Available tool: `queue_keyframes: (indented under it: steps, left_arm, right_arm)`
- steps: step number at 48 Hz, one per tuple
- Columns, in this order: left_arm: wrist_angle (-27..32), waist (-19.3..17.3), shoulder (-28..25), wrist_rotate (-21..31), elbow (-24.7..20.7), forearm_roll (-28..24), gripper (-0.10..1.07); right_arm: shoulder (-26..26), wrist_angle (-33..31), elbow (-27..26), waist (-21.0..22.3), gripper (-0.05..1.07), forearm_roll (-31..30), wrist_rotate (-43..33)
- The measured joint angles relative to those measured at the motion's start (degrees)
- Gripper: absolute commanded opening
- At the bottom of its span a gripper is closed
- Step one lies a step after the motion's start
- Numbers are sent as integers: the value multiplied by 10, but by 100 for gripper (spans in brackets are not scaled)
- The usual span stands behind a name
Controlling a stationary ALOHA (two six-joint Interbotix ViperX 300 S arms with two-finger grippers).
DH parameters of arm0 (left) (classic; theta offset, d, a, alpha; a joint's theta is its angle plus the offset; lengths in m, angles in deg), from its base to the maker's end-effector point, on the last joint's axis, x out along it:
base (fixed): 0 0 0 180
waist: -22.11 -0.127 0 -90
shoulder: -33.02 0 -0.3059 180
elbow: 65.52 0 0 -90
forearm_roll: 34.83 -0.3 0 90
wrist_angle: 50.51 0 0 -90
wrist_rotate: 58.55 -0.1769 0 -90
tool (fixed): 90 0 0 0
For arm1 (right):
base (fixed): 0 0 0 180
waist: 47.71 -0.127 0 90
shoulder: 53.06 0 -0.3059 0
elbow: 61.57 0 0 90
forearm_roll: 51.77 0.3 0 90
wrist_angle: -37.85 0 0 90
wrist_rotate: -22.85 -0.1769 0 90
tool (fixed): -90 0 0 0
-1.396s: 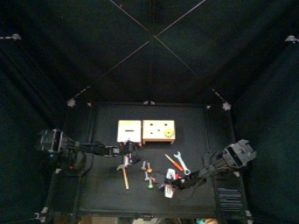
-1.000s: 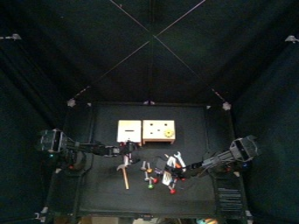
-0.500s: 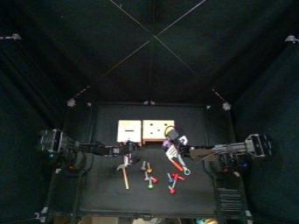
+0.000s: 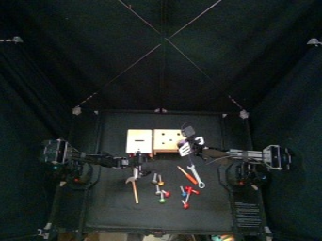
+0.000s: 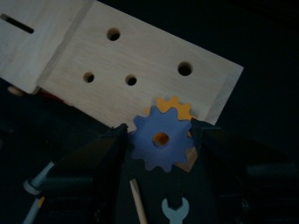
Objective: Put purple gear on orange gear
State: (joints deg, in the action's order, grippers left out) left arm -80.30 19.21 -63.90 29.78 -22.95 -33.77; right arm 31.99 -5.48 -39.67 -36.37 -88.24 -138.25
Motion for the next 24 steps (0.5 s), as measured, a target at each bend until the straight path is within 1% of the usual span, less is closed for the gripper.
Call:
queue_keyframes:
  steps: [5, 10, 24]
  left_arm:
    - [1, -1, 0, 0, 0, -1, 103]
    - [1, -1, -1, 0, 4, -1, 103]
    - [1, -1, -1, 0, 10, -1, 103]
  right_arm:
    - [13, 9, 0, 11, 72, 9, 0]
    - [22, 14, -1, 13, 72, 10, 0]
    - [23, 16, -4, 22, 72, 9, 0]
